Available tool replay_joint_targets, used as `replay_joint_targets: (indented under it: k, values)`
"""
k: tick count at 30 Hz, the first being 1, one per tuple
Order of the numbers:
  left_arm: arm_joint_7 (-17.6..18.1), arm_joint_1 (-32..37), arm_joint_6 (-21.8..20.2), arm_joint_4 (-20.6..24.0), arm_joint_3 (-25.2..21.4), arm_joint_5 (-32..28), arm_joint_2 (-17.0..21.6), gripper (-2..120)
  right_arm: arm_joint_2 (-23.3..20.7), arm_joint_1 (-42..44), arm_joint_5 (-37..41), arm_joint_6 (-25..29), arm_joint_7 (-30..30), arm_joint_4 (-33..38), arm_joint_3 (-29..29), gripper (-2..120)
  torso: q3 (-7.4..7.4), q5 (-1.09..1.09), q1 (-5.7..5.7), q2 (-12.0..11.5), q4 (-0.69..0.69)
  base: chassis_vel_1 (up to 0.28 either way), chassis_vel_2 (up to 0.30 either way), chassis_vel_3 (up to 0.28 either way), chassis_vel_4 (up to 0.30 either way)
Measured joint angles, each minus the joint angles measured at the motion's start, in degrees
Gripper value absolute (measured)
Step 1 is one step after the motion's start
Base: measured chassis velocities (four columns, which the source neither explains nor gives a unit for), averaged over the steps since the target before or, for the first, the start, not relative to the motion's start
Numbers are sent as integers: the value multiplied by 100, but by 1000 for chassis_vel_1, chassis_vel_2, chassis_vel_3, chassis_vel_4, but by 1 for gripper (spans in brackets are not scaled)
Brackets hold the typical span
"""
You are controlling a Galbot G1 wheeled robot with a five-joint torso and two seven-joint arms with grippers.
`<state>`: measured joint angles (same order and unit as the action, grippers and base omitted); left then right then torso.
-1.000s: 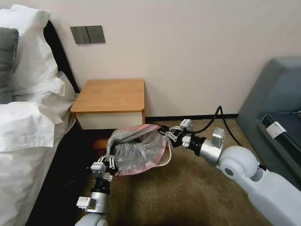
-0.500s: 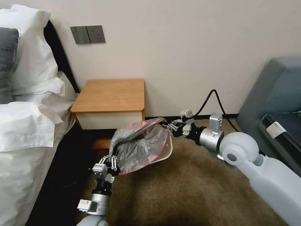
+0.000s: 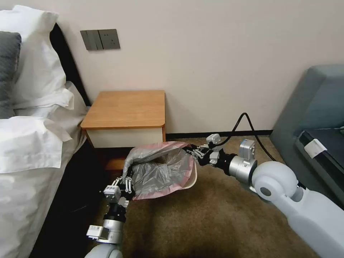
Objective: Pick up the garbage bag from the table and place it over the trash can.
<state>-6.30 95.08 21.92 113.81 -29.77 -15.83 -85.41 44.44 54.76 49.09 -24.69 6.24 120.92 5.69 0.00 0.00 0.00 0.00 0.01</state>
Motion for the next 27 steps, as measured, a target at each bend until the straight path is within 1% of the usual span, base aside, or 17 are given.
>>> replay_joint_targets:
  k: [1, 5, 6, 7, 8, 10, 11, 13, 15, 16, 17, 18, 21, 22, 25, 26, 27]
  values:
    - [0, 0, 0, 0, 0, 0, 0, 8, 0, 0, 0, 0, 0, 0, 0, 25, 0, 0, 0, 0, 0, 0, 0, 0, 0]
    - [-11, -31, -37, 0, 9, -41, 2, 8, -66, 110, -67, 96, 198, 82, 87, 44, 0, 0, 0, 0, -2, 0, 0, 0, 0]
    - [-11, -31, -37, 0, 9, -41, 2, 8, -66, 110, -67, 96, 198, 82, 87, 44, 0, 0, 0, 0, -2, 0, 0, 0, 0]
    - [-17, -34, -43, -7, 25, -41, 1, 8, -66, 132, -69, 109, 219, 85, 104, 50, 0, 1, 0, 0, -2, 0, 0, 0, 0]
    - [-23, -35, -43, -9, 33, -40, 0, 8, -63, 138, -70, 114, 220, 85, 111, 50, 0, 0, 0, 0, -2, 0, 0, 0, 0]
    - [-36, -40, -43, -10, 39, -36, -2, 8, -45, 139, -68, 141, 225, 80, 115, 43, 0, 1, 0, 0, -2, 0, 0, 0, 0]
    - [-36, -40, -43, -10, 39, -36, -2, 8, -45, 139, -68, 141, 225, 80, 115, 43, 0, 1, 0, 0, -2, 0, 0, 0, 0]
    - [-53, -36, -44, -10, 57, -25, -3, 8, -17, 103, -65, 148, 217, 66, 96, 33, 0, 0, 0, 0, -2, 0, 0, 0, 0]
    - [-57, -30, -43, -7, 55, -23, -3, 8, 2, 69, -60, 148, 192, 60, 73, 33, 0, 0, 0, 0, -2, 0, 0, 0, 0]
    - [-62, -26, -43, -1, 55, -21, -3, 8, 26, 38, -55, 148, 167, 48, 51, 36, 0, 0, 0, 0, -1, 0, 0, 0, 0]
    - [-68, -17, -43, 10, 48, -20, -3, 8, 67, 3, -57, 147, 115, 20, 30, 43, 0, 0, 0, 0, -1, 0, 0, 0, 0]
    - [-68, -17, -43, 10, 48, -20, -3, 8, 67, 3, -57, 147, 115, 20, 30, 43, 0, 0, 0, 0, -1, 0, 0, 0, 0]
    - [-70, -11, -43, 22, 31, -20, -1, 8, 104, -1, -72, 140, 70, 16, 23, 58, 0, 0, 0, 0, -1, 0, 0, 0, 0]
    - [-70, -11, -43, 22, 31, -20, -1, 8, 104, -1, -72, 140, 70, 16, 23, 58, 0, 0, 0, 0, -1, 0, 0, 0, 0]
    - [-45, -10, -45, 52, 25, -33, -4, 8, 49, 138, -178, 141, 69, 73, 64, 73, 0, 0, 0, 0, -1, 0, 0, 0, 0]
    - [-45, -10, -45, 52, 25, -33, -4, 8, 49, 138, -178, 141, 69, 73, 64, 73, 0, 0, 0, 0, -1, 0, 0, 0, 0]
    - [-14, -11, -54, 62, 26, -38, -10, 8, 27, 200, -213, 141, 69, 101, 105, 78, 0, 0, 0, 0, -1, 0, 0, 0, 0]
